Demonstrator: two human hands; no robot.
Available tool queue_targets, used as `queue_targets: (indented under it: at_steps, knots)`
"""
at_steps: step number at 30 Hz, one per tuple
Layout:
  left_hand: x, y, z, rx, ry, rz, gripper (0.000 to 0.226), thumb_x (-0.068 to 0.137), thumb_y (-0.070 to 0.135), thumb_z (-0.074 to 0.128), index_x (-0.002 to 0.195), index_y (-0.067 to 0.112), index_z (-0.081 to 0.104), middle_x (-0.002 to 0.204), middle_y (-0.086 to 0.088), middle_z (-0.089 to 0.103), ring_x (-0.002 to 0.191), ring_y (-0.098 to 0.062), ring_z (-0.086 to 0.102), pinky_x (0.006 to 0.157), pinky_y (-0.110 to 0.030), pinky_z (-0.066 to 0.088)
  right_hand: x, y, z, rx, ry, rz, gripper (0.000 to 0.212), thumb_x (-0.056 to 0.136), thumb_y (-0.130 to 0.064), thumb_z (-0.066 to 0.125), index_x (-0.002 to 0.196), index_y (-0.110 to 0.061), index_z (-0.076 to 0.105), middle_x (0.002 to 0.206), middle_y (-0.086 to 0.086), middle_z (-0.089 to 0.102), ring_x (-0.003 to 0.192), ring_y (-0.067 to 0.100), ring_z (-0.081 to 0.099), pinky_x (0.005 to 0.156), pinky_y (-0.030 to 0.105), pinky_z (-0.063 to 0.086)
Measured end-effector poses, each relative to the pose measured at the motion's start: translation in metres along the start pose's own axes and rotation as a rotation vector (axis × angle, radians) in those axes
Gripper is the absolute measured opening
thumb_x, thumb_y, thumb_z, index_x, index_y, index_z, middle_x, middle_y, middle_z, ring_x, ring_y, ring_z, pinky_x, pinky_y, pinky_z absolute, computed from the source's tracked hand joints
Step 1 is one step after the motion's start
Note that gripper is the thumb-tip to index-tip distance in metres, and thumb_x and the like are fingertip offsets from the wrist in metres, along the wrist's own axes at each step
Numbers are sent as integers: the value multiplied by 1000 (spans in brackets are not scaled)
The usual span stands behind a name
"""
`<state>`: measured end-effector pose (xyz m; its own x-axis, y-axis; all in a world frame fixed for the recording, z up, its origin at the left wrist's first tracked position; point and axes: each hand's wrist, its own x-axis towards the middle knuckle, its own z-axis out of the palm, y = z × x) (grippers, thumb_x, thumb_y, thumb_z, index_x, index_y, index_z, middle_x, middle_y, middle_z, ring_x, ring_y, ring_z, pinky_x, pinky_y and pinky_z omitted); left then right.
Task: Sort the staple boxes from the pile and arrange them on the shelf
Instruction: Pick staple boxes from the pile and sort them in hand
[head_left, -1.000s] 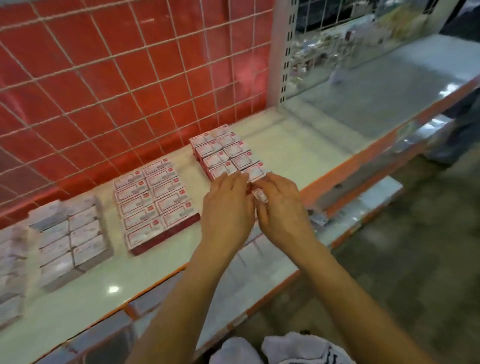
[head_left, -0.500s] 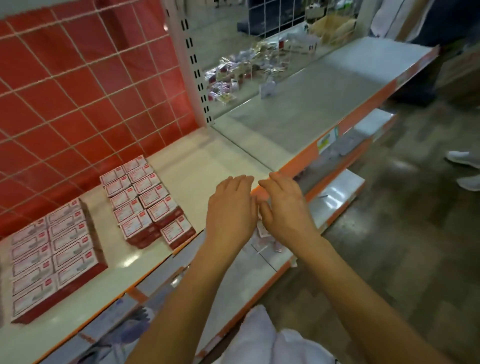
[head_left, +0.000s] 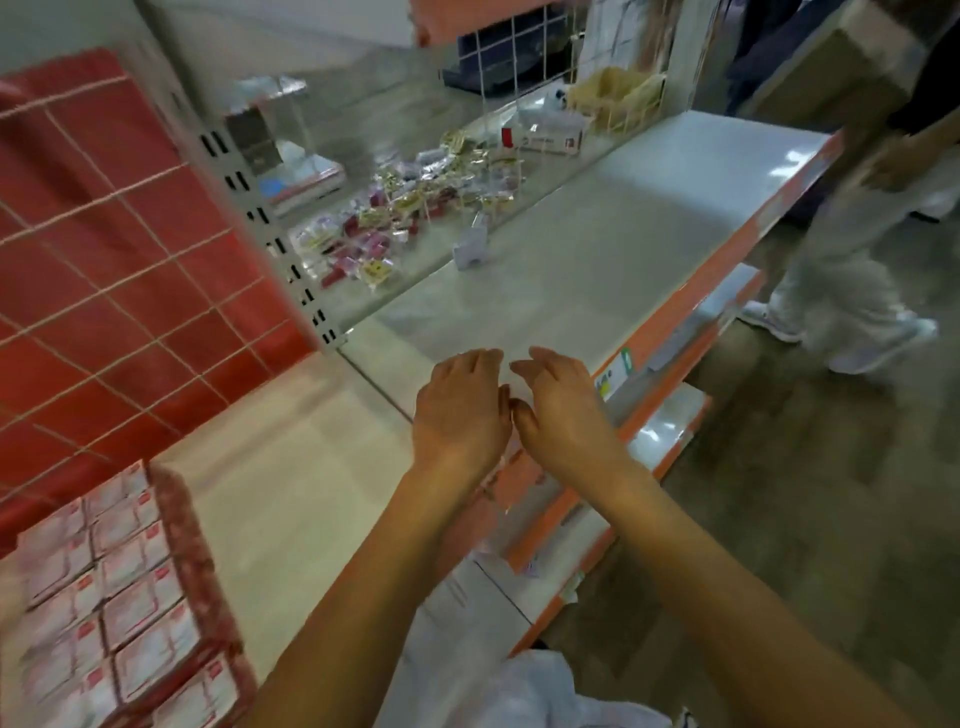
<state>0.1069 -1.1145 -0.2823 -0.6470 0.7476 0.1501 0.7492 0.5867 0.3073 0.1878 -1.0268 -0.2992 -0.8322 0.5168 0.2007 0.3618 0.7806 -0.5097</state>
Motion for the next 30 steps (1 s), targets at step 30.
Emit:
queue_targets:
  at_steps: [30]
  knots:
    - [239, -1, 68, 125, 147, -502, 30, 98, 22, 42, 124, 11, 51, 126, -11, 48, 110, -31, 51, 88, -37, 43, 215, 142, -21, 18, -309, -293, 45, 89, -20, 56, 131, -6, 48, 133, 15, 47, 122, 33, 43, 100, 37, 35]
